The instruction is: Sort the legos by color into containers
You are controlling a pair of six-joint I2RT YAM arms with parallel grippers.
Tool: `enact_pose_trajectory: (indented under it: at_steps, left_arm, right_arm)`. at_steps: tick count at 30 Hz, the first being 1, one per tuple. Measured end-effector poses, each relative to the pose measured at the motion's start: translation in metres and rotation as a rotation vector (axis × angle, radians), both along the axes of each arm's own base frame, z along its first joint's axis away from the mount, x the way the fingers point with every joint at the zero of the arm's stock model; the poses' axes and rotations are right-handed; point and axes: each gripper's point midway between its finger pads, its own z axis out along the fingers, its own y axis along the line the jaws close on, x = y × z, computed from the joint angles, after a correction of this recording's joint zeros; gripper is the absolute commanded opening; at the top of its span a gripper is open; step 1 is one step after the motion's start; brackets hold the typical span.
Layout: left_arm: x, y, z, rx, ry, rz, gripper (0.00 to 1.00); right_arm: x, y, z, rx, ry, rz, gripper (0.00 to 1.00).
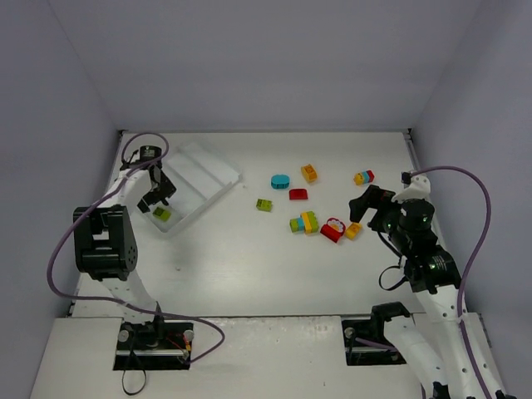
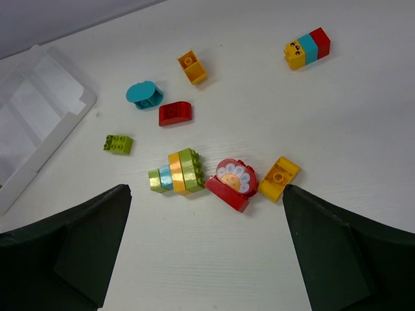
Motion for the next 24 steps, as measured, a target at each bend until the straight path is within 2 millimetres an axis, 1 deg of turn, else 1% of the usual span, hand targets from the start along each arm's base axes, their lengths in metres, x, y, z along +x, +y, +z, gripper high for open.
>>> enact_pose_trajectory:
  at_steps: [1,2,4,6,8,9,11,12,14,16,18,21,24]
  left_arm:
    - [0.002,-0.008,0.007,-0.002,-0.020,-0.021,0.68]
    - [0.004,-0.021,0.015,0.002,-0.045,-0.055,0.69]
    - [0.008,-0.057,0.033,-0.004,-0.098,-0.152,0.70]
    - [0.011,-0.104,0.048,-0.015,-0.150,-0.278,0.70]
    - [0.012,-0.153,0.059,-0.041,-0.198,-0.414,0.70]
    - [0.010,-0.179,0.061,-0.057,-0.208,-0.489,0.70]
    - [0.008,-0.219,0.061,-0.080,-0.215,-0.606,0.70]
    - [0.006,-0.237,0.057,-0.087,-0.209,-0.659,0.70]
    - [0.006,-0.267,0.047,-0.093,-0.194,-0.743,0.70]
    - [0.005,-0.286,0.031,-0.089,-0.164,-0.800,0.70]
    - [0.005,-0.300,0.014,-0.081,-0.130,-0.837,0.70]
    - [0.006,-0.312,-0.009,-0.071,-0.086,-0.867,0.70]
    - [0.011,-0.317,-0.026,-0.069,-0.058,-0.872,0.70]
  right_arm:
    - [0.000,0.000,0.000,0.000,0.000,0.000,1.00]
    - [0.000,0.000,0.000,0.000,0.000,0.000,1.00]
    - [0.000,0.000,0.000,0.000,-0.002,0.000,1.00]
    - [0.000,0.000,0.000,0.000,-0.002,0.002,1.00]
    - [0.000,0.001,0.000,0.000,-0.002,0.005,1.00]
    - [-0.001,0.001,0.000,0.000,-0.002,0.006,1.00]
    - [-0.001,0.002,0.001,0.001,-0.003,0.007,1.00]
    - [-0.001,0.001,0.001,0.000,-0.005,0.007,1.00]
    - [-0.001,0.001,0.001,0.000,-0.006,0.007,1.00]
    - [-0.001,0.001,0.002,-0.001,-0.007,0.007,1.00]
    - [-0.001,0.001,0.002,-0.002,-0.009,0.008,1.00]
    - [-0.002,0.003,0.002,-0.004,-0.010,0.016,1.00]
    - [-0.002,0.005,0.002,-0.006,-0.011,0.024,1.00]
